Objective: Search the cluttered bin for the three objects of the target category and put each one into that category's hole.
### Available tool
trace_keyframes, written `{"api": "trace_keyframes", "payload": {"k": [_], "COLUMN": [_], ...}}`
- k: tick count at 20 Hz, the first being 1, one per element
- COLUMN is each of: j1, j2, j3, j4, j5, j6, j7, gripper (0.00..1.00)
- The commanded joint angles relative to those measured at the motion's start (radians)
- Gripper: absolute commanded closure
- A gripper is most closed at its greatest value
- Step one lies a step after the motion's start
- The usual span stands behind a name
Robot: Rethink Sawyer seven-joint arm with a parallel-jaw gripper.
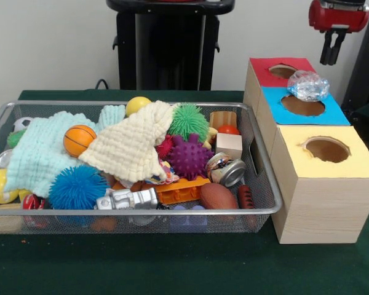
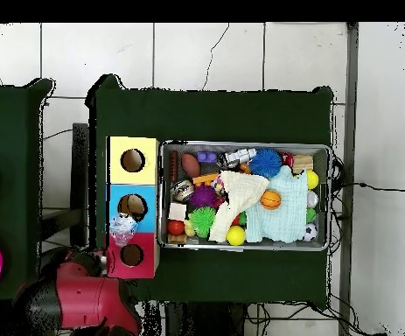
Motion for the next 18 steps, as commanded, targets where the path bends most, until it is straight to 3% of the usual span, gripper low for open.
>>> {"api": "trace_keyframes", "payload": {"k": [1,10,18], "j1": [-0.046,-0.045,-0.015], "j2": [0.04,0.055,0.047], "j3": [0.011,-0.011,-0.065], "j4": [-0.071,-0.105,-0.063], "j5": [0.006,-0.005,0.002], "j6": [-0.016,0.006,0.066], "j7": [0.203,0.199,0.239], "gripper": [1.0,1.0,1.0]}}
